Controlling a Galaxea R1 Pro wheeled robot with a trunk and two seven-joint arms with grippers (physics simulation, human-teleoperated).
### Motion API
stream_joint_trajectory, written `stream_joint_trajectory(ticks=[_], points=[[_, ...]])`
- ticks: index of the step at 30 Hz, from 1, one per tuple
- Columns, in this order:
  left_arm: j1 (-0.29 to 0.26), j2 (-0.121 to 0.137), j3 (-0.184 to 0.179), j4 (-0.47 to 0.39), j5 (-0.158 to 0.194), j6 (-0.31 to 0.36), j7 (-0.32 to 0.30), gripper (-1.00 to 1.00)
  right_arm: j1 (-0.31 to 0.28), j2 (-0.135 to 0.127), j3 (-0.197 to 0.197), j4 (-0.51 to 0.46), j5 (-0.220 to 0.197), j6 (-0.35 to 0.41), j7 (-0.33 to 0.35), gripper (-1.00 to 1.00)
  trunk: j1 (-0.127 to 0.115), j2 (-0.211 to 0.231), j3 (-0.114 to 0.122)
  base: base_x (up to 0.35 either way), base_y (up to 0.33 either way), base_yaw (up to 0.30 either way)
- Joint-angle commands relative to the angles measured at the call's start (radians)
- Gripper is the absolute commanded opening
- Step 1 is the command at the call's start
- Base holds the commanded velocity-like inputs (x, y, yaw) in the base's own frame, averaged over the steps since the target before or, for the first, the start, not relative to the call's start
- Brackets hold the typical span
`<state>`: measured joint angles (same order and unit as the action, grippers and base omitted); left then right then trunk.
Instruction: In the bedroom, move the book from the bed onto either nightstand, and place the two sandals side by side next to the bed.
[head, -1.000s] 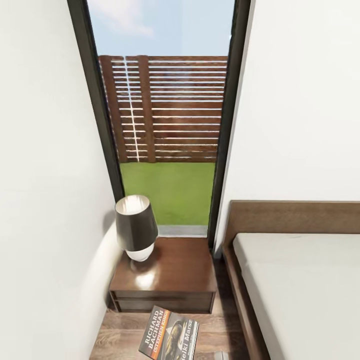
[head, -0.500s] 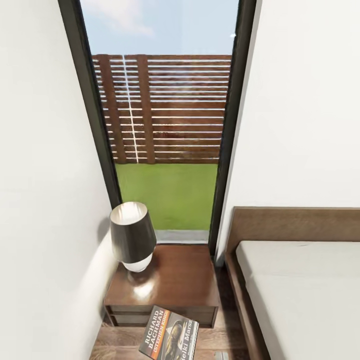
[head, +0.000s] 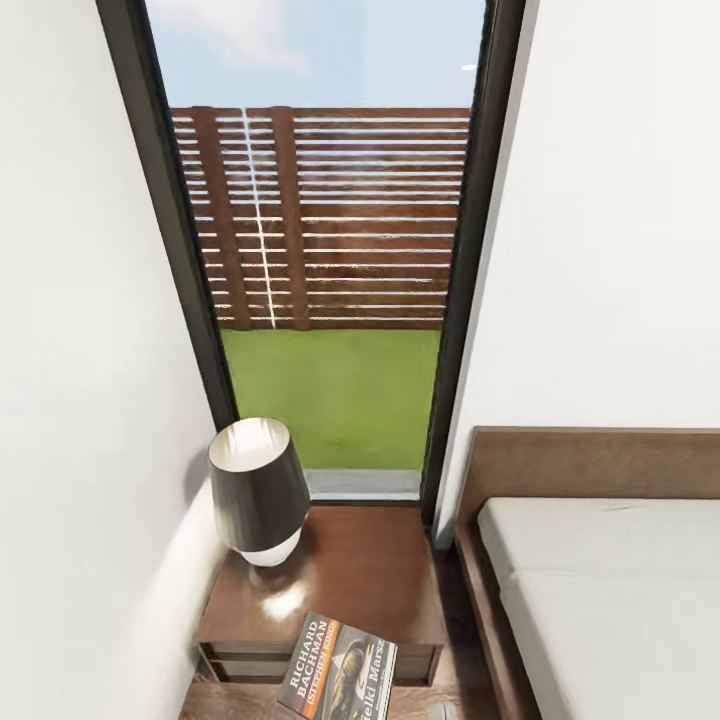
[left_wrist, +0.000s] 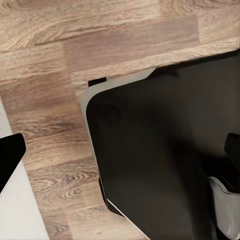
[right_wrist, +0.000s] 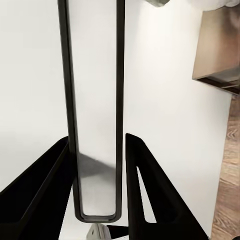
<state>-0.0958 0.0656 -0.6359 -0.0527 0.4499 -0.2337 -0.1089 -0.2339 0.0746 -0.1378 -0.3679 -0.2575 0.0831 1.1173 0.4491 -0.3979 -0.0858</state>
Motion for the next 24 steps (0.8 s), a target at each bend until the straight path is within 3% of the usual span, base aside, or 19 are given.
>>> stream_joint_trajectory(ticks=[1,12,24], points=[[-0.001,0.000,-0.007,0.001,0.011,-0.003,-0.005,1.00,-0.001,0.001,-0.003,0.000,-0.005,0.009,0.004,-1.00,0.001,-0.002,-0.002,0.200,0.000,0.000],[-0.001,0.000,-0.007,0.001,0.011,-0.003,-0.005,1.00,-0.001,0.001,-0.003,0.001,-0.005,0.008,0.004,-1.00,0.001,-0.002,-0.002,0.166,0.000,0.000],[-0.001,0.000,-0.007,0.000,0.011,-0.003,-0.005,1.00,-0.001,0.000,-0.004,0.000,-0.005,0.008,0.004,-1.00,0.001,-0.002,-0.002,0.032,0.000,0.000]])
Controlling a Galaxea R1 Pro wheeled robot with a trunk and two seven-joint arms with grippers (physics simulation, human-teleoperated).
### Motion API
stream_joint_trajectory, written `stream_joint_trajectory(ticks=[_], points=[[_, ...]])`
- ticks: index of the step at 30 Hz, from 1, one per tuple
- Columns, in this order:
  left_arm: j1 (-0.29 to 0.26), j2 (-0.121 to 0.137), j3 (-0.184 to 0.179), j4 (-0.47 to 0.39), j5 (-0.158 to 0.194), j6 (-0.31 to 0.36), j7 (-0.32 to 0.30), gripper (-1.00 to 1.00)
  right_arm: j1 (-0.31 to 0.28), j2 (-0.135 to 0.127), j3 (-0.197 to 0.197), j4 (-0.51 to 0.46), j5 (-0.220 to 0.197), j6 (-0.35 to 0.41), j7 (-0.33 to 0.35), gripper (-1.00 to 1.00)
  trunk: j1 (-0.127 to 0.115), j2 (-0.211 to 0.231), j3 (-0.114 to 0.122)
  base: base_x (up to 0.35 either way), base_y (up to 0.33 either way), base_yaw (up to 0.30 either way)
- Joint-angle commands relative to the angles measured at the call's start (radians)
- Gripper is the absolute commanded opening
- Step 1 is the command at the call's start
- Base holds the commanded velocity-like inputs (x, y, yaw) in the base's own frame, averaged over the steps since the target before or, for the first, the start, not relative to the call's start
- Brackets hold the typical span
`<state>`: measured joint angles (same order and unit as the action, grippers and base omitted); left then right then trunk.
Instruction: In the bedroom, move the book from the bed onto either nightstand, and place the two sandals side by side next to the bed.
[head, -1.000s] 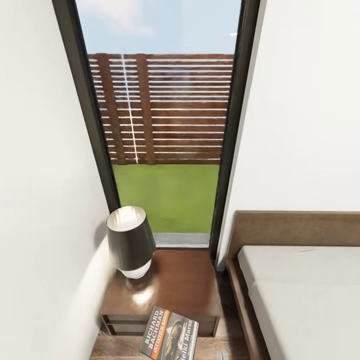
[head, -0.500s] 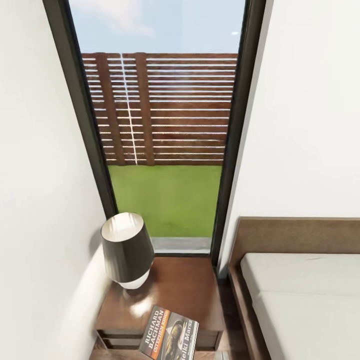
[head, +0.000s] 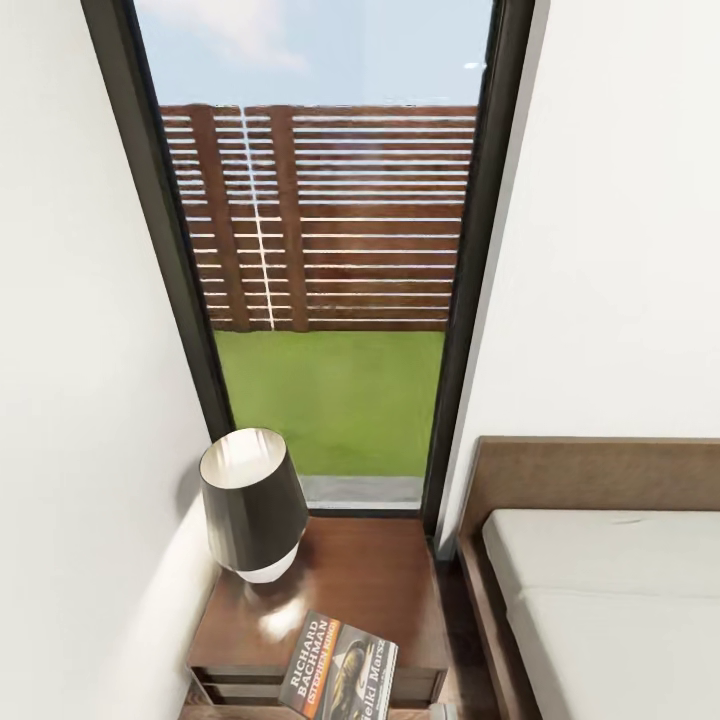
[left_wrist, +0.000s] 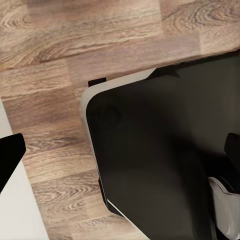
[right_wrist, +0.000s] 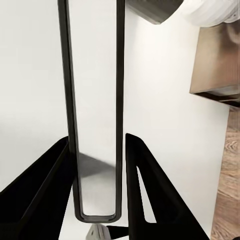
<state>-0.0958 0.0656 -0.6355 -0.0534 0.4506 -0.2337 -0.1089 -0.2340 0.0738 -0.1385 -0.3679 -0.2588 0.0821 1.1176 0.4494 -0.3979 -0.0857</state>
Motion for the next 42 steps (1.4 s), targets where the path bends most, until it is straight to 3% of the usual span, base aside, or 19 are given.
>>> stream_joint_trajectory(ticks=[1,5,9,14,18,22,33,42], points=[[-0.001,0.000,-0.007,0.000,0.011,-0.003,-0.005,1.00,-0.001,-0.001,-0.004,0.000,-0.004,0.009,0.005,-1.00,0.001,-0.002,-0.002,0.005,0.000,0.000],[-0.001,0.000,-0.007,0.000,0.011,-0.002,-0.005,1.00,-0.001,-0.004,-0.020,-0.001,-0.004,0.013,0.008,-1.00,0.001,-0.002,-0.002,0.003,0.000,0.000],[-0.001,0.000,-0.007,0.000,0.011,-0.001,-0.005,1.00,-0.001,-0.008,-0.075,-0.002,-0.003,0.031,0.004,-1.00,0.001,-0.002,-0.002,0.001,0.000,0.000],[-0.001,0.000,-0.007,0.001,0.011,-0.001,-0.005,1.00,-0.004,-0.014,-0.101,-0.006,-0.001,0.085,-0.001,-1.00,0.001,-0.002,-0.002,0.000,0.000,0.000],[-0.001,0.000,-0.007,0.001,0.011,-0.001,-0.005,1.00,-0.014,-0.033,-0.114,-0.012,0.000,0.161,-0.005,-1.00,0.001,-0.002,-0.002,0.000,0.000,0.000],[-0.002,0.000,-0.007,0.001,0.010,-0.001,-0.005,1.00,-0.046,-0.048,-0.118,-0.013,0.001,0.202,-0.018,-1.00,0.001,-0.002,-0.002,0.000,0.000,0.000],[-0.001,0.000,-0.007,0.001,0.010,-0.001,-0.005,1.00,-0.153,-0.055,-0.120,-0.016,-0.003,0.298,-0.161,-1.00,0.001,-0.002,-0.002,0.000,0.000,0.000],[-0.003,0.000,-0.007,0.001,0.010,-0.001,-0.005,1.00,-0.247,-0.057,-0.120,-0.006,-0.002,0.333,-0.195,-1.00,0.001,-0.002,-0.002,0.000,0.000,0.000]])
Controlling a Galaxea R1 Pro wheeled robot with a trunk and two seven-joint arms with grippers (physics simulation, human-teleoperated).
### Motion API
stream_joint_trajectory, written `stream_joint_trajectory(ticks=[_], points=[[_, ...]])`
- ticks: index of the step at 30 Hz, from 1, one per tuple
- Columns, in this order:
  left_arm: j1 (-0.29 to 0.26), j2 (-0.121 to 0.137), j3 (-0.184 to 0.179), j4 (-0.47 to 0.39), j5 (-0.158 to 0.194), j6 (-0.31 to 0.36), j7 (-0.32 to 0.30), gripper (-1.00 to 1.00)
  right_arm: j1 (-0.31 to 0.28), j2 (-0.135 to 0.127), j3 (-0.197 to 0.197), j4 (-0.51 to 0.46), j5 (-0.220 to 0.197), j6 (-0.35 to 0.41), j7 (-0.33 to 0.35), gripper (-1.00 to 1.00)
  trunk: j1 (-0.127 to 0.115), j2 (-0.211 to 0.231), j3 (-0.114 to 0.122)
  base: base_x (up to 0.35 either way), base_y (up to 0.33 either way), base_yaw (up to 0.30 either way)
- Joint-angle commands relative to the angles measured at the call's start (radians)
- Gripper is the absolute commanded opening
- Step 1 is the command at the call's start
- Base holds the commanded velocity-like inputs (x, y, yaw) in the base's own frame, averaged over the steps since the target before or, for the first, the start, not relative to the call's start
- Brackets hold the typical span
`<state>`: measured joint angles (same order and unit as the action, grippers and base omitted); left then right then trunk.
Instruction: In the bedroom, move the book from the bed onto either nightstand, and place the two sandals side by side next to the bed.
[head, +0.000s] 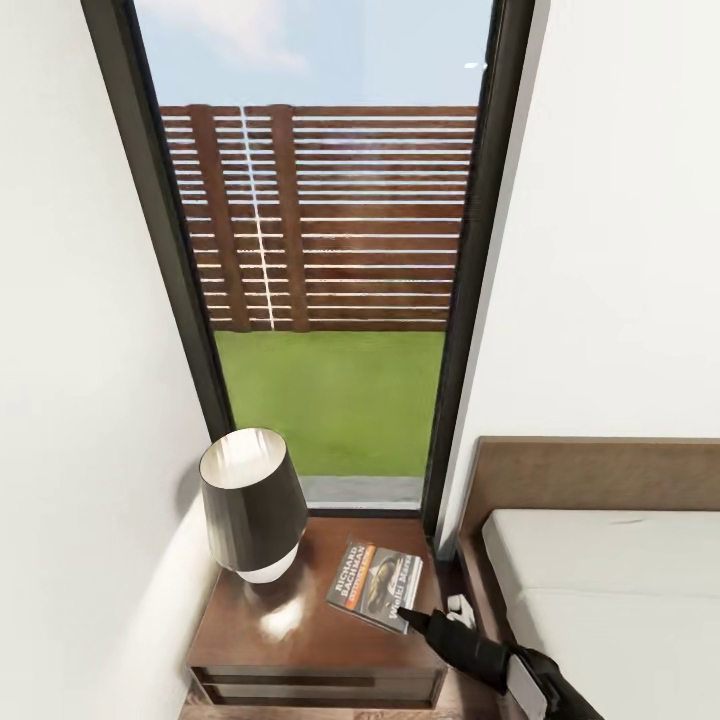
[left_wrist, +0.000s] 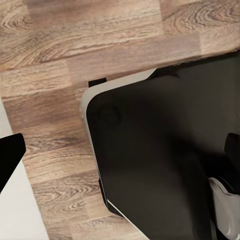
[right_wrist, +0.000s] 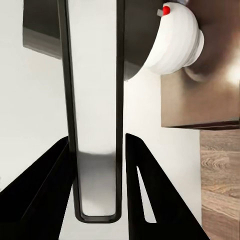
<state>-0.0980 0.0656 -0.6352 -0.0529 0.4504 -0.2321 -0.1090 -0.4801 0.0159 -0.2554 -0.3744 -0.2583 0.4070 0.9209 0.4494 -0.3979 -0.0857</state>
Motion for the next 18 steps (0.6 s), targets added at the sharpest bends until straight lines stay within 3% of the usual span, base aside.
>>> stream_joint_trajectory(ticks=[1,8,18], points=[[-0.001,0.000,-0.007,0.000,0.011,-0.003,-0.005,1.00,-0.015,0.000,-0.003,0.001,-0.003,0.023,0.000,-1.00,0.001,-0.002,-0.002,0.000,0.000,0.000],[-0.002,-0.001,-0.007,-0.001,0.011,-0.001,-0.005,1.00,-0.053,0.000,-0.003,0.003,-0.003,0.055,-0.026,-1.00,0.001,-0.002,-0.002,0.028,0.001,0.000],[-0.003,-0.002,-0.008,-0.001,0.011,-0.001,-0.005,1.00,-0.068,0.002,-0.006,0.006,-0.004,0.062,-0.082,-1.00,0.001,-0.002,-0.002,0.120,0.040,0.000]])
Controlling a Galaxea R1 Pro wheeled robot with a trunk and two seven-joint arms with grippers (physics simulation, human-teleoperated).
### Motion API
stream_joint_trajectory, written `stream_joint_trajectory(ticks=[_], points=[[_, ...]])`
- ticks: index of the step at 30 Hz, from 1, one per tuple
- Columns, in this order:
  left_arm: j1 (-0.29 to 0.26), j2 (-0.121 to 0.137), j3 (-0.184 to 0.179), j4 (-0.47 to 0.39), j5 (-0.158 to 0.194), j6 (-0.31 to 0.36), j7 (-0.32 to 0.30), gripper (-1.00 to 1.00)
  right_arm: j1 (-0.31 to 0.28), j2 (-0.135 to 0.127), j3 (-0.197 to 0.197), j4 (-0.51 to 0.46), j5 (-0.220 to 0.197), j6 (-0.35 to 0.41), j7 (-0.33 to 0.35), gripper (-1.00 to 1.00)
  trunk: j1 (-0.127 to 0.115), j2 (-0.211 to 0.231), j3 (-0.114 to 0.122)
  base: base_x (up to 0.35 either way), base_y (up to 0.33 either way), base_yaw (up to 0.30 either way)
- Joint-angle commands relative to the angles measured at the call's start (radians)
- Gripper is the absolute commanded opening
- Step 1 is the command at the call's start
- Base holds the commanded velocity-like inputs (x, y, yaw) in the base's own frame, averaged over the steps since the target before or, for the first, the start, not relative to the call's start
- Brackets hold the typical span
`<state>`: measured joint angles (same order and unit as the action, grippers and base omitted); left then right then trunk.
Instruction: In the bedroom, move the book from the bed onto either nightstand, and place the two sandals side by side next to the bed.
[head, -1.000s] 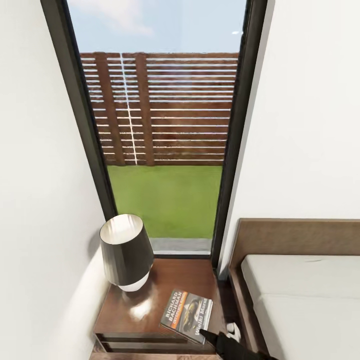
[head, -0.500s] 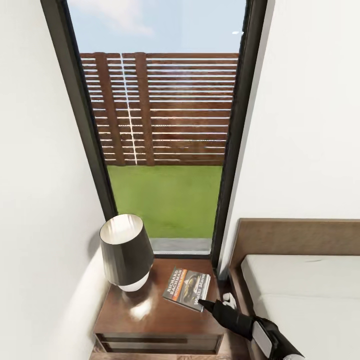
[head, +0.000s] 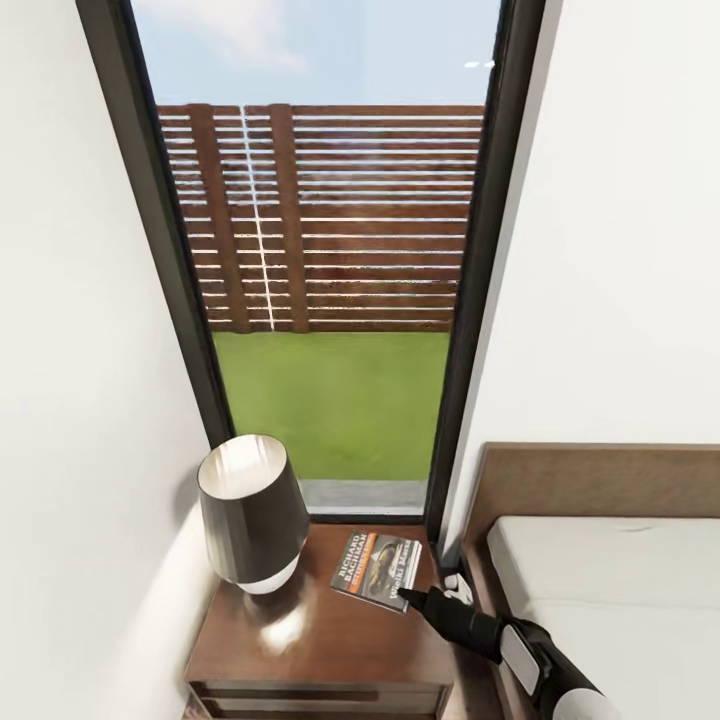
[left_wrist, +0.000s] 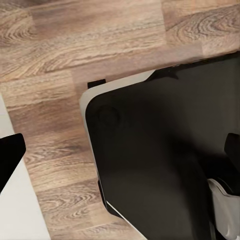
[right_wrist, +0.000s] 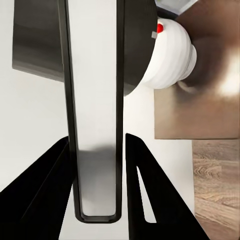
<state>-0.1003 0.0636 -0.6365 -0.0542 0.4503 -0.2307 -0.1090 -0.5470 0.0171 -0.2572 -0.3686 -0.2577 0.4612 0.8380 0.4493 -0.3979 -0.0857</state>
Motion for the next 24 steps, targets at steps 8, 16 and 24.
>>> stream_joint_trajectory(ticks=[8,16,24], points=[[-0.001,0.000,-0.007,0.001,0.010,-0.003,-0.005,1.00,-0.002,-0.002,-0.004,0.000,-0.005,0.009,-0.004,-1.00,0.001,-0.002,-0.002,0.037,0.016,0.000],[-0.001,0.002,-0.006,0.001,0.011,-0.003,-0.005,1.00,-0.002,-0.002,-0.004,0.000,-0.005,0.011,-0.007,-1.00,0.001,-0.002,-0.002,0.096,0.089,0.000],[-0.001,0.000,-0.006,0.001,0.010,-0.003,-0.005,1.00,-0.002,-0.003,-0.004,0.001,-0.005,0.031,-0.007,-1.00,0.001,-0.002,-0.002,0.021,0.018,0.000]])
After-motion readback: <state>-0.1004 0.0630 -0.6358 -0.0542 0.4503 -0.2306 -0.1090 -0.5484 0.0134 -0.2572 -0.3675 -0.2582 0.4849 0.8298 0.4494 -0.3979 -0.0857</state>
